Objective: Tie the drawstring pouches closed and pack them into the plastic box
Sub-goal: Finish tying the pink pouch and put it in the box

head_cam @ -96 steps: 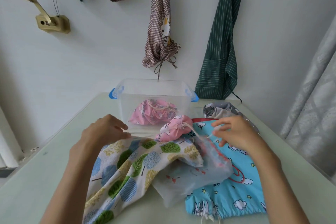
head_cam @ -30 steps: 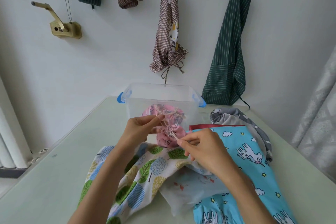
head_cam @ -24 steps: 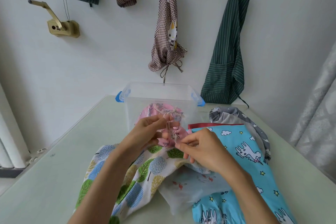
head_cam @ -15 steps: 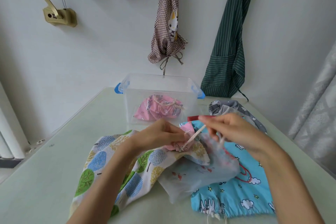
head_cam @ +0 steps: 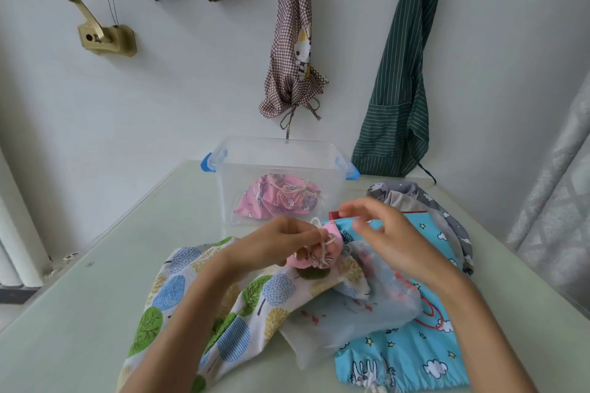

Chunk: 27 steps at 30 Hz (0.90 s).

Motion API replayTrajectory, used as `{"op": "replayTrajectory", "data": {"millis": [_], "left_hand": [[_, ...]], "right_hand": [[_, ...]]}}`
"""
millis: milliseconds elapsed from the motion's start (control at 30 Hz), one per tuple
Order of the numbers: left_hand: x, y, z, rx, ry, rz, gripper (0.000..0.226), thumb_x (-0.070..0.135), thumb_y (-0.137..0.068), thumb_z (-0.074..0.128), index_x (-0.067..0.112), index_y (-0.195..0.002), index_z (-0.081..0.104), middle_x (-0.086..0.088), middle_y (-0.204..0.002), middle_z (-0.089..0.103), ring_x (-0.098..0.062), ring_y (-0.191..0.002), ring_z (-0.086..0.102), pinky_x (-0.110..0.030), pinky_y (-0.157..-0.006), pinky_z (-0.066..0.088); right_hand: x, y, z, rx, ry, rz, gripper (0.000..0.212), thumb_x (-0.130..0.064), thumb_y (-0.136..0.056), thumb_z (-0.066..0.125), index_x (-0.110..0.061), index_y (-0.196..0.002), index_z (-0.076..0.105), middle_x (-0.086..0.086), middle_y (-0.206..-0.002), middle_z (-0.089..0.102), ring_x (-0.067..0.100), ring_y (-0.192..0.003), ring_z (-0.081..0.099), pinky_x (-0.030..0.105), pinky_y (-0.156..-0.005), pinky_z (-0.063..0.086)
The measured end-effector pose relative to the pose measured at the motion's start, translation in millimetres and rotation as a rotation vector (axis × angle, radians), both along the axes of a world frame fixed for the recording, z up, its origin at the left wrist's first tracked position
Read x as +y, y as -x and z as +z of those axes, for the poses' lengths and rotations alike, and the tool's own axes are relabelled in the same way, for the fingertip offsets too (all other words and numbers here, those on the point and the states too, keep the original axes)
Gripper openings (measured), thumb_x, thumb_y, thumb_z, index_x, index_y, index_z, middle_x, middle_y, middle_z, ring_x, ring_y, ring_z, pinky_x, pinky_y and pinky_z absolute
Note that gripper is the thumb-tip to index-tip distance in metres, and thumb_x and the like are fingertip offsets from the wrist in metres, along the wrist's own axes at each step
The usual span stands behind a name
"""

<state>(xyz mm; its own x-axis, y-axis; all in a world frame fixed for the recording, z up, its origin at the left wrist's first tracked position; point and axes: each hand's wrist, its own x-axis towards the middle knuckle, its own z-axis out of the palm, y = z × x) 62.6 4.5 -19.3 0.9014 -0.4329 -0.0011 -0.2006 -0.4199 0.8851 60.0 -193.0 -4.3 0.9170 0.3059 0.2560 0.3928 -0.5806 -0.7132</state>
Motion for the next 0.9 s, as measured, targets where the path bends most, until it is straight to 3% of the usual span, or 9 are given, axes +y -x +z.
{"op": "replayTrajectory", "data": {"millis": [100,200,367,500,600,733,900], "left_hand": [[3.4,-1.3,3.1,0.026,0.003,0.039,0.038,0.031,-0.097,0.049,-0.003,-0.095,0.067,0.017,-0.050,0.051,0.003,-0.042,0.039,-0.009,-0.042,0.027],[4.3,0.9,5.8,0.044,0.031,0.030,0.036,0.030,-0.097,0.049,0.000,-0.091,0.068,0.016,-0.052,0.052,0.003,-0.042,0.040,-0.009,-0.044,0.028],[9.6,0.2,6.5,0.100,0.120,0.121,0.031,0.035,-0.093,0.054,0.013,-0.091,0.075,0.005,-0.080,0.066,-0.003,-0.066,0.051,-0.020,-0.057,0.032],[14.2,1.5,8.0,0.162,0.153,0.141,0.032,0.035,-0.092,0.055,0.009,-0.096,0.074,0.010,-0.078,0.068,-0.002,-0.065,0.054,-0.022,-0.061,0.033],[14.0,0.6,6.6,0.223,0.295,0.176,0.026,0.034,-0.088,0.061,0.014,-0.093,0.076,0.008,-0.079,0.068,-0.004,-0.067,0.054,-0.020,-0.057,0.035],[10.9,3.0,7.7,0.240,0.407,0.163,0.034,0.043,-0.069,0.071,0.022,-0.096,0.076,0.004,-0.089,0.070,0.000,-0.070,0.057,-0.013,-0.054,0.037],[9.3,3.7,5.9,0.218,0.398,0.238,0.019,0.032,-0.068,0.076,0.026,-0.086,0.078,0.006,-0.080,0.070,-0.003,-0.072,0.056,-0.019,-0.063,0.036]], "right_hand": [[-2.8,1.6,-3.2,0.003,0.199,0.101,0.038,-0.015,-0.089,0.058,-0.046,-0.109,0.056,-0.020,-0.124,0.054,0.003,-0.116,0.040,0.017,-0.096,0.032],[8.5,0.7,-10.5,-0.120,0.243,0.013,0.027,-0.028,-0.087,0.063,-0.048,-0.104,0.060,-0.020,-0.116,0.056,0.005,-0.114,0.039,0.029,-0.100,0.033],[11.5,-2.5,-16.8,-0.296,0.246,-0.061,0.006,-0.035,-0.087,0.062,-0.034,-0.091,0.066,-0.019,-0.103,0.061,0.006,-0.104,0.045,0.026,-0.091,0.035],[8.4,0.7,-5.0,-0.172,-0.076,-0.020,0.006,-0.033,-0.086,0.063,-0.029,-0.087,0.068,-0.009,-0.095,0.067,0.002,-0.099,0.057,0.018,-0.088,0.040],[4.6,7.1,4.6,-0.054,-0.138,0.073,0.009,-0.029,-0.086,0.065,-0.022,-0.085,0.071,-0.003,-0.079,0.073,0.003,-0.079,0.064,0.021,-0.082,0.043],[-3.5,13.7,15.2,0.016,-0.199,0.125,0.006,-0.026,-0.078,0.072,-0.023,-0.081,0.076,0.003,-0.054,0.066,0.008,-0.054,0.056,0.016,-0.060,0.044],[-4.1,21.9,23.3,0.064,-0.045,0.170,0.008,-0.027,-0.074,0.077,-0.027,-0.081,0.078,0.001,-0.068,0.073,0.002,-0.058,0.057,0.015,-0.060,0.044]]}}
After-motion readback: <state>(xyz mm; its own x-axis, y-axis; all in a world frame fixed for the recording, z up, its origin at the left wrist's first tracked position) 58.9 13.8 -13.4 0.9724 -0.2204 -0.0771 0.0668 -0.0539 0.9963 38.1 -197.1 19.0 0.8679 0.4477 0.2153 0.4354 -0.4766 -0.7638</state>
